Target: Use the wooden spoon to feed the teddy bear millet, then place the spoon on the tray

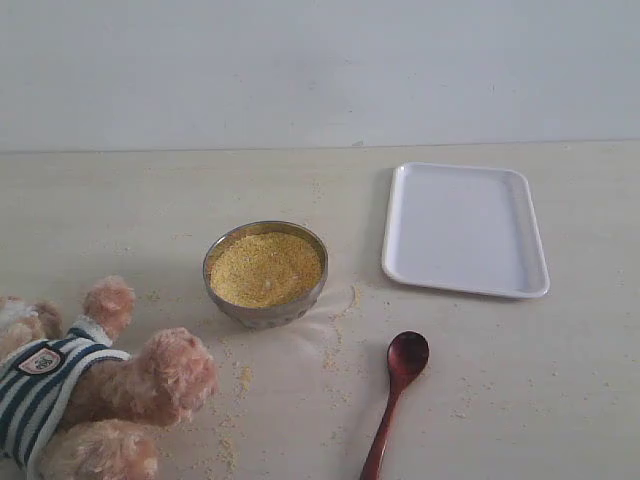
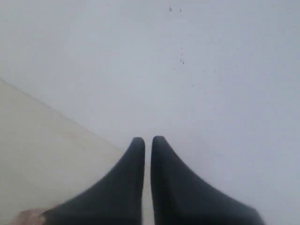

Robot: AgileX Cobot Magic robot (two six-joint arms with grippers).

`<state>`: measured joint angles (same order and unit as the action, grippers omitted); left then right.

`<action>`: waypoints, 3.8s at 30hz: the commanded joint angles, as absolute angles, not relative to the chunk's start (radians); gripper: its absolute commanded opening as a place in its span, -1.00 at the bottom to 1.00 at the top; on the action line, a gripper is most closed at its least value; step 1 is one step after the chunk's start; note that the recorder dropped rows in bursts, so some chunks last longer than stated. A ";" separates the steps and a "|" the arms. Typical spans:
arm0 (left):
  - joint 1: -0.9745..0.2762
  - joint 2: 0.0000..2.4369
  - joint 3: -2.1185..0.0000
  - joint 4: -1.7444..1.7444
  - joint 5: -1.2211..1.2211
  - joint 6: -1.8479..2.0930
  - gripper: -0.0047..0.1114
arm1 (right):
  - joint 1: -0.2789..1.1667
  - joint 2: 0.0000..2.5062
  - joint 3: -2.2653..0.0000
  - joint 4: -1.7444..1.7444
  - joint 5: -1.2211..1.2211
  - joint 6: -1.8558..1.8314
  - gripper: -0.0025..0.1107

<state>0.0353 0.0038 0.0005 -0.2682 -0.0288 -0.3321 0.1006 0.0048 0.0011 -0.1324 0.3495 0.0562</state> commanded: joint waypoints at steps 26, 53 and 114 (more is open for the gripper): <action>0.037 0.734 -0.131 -1.725 0.415 0.556 -0.83 | 0.101 0.000 0.000 -0.135 0.327 0.055 -0.96; 0.037 0.438 0.000 -1.533 0.441 0.610 0.82 | 0.101 0.000 0.000 -0.135 0.327 0.055 -0.96; 0.037 1.422 -0.324 -1.278 0.239 0.331 0.63 | 0.101 0.000 0.000 -0.135 0.327 0.055 -0.96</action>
